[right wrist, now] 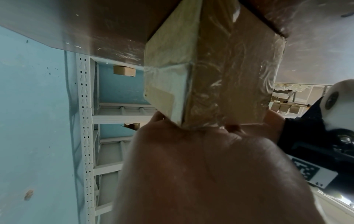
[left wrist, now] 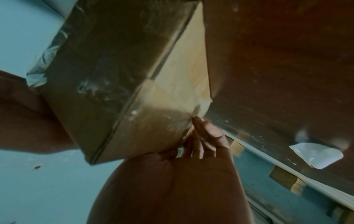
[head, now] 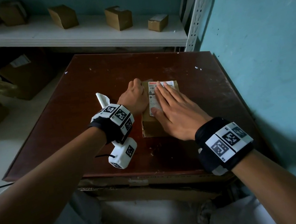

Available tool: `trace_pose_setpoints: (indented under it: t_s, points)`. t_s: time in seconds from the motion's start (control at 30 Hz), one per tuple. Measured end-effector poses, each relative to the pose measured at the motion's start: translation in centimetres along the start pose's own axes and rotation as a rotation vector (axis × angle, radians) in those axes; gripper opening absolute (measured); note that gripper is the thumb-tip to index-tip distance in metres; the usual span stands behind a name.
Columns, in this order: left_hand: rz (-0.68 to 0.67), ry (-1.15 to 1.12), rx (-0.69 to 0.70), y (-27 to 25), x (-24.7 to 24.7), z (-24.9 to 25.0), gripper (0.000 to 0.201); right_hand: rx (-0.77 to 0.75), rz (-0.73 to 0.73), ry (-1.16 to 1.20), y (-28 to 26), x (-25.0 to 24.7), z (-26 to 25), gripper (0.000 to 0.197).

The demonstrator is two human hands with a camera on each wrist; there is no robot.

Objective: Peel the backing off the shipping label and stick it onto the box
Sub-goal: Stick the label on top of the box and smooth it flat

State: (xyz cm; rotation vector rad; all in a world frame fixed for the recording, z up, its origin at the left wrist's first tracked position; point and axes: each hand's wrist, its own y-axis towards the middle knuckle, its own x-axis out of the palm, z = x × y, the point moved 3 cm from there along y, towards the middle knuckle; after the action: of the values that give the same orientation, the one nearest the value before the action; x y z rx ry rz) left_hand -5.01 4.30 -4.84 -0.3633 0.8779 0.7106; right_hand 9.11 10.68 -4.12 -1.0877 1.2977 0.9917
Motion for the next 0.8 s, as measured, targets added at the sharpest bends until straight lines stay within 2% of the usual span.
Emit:
trace_pose_setpoints:
  t_s: [0.3,0.8]
  points:
    - [-0.035,-0.028,-0.029,0.0,0.0,-0.1,0.029,-0.032,0.012,0.015,0.3,-0.1,-0.9,0.068]
    - [-0.085,-0.211,-0.042,1.3,0.0,-0.6,0.032,-0.025,0.023,0.083,0.6,0.1,-1.4,0.068]
